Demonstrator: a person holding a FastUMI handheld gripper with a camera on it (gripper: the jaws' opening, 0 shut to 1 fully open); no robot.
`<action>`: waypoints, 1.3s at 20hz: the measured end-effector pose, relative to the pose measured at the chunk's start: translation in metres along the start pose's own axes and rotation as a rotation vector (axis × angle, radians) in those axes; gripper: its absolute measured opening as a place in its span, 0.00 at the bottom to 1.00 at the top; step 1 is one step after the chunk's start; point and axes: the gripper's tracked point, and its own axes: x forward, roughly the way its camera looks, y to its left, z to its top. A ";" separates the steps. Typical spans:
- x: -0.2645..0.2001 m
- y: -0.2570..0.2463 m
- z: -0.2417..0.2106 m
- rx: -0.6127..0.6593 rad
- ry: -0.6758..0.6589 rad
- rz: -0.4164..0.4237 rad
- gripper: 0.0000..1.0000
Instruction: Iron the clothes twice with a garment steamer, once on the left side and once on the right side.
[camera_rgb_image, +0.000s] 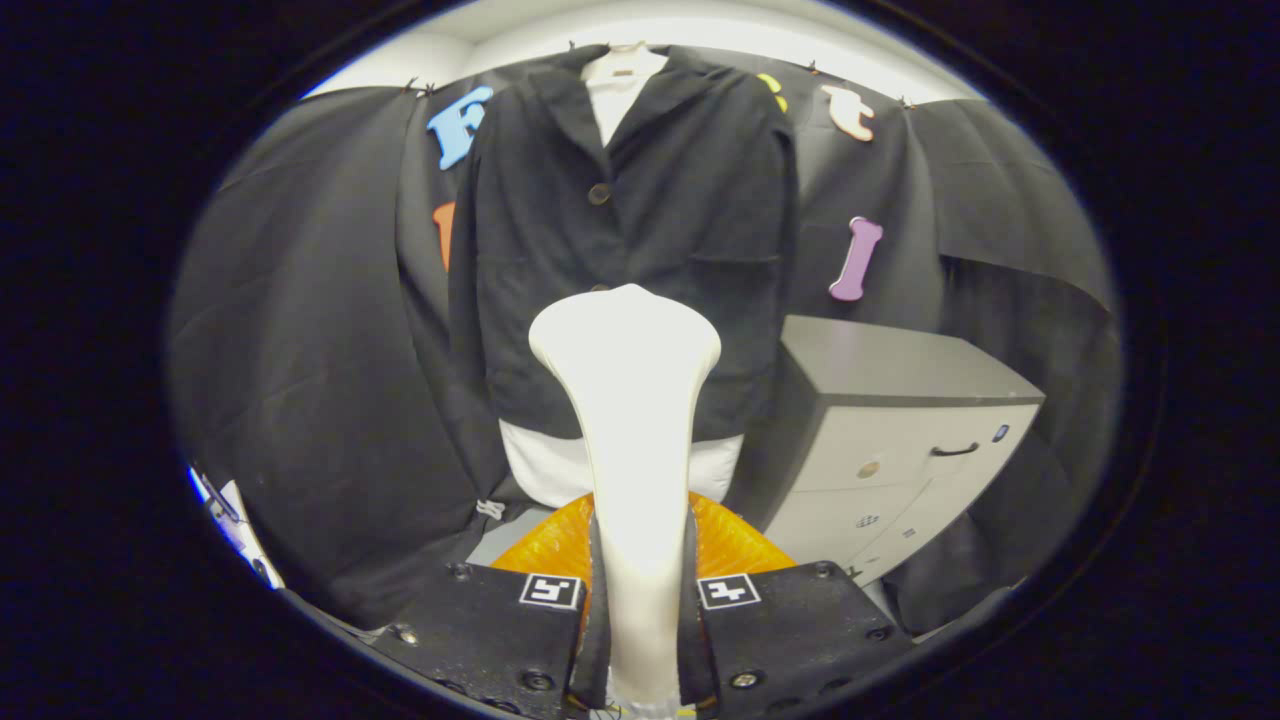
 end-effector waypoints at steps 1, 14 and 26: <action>-0.015 -0.017 0.003 0.011 -0.022 0.001 0.29; -0.205 -0.278 -0.051 0.076 -0.169 -0.060 0.29; -0.282 -0.367 -0.110 0.142 -0.201 -0.132 0.29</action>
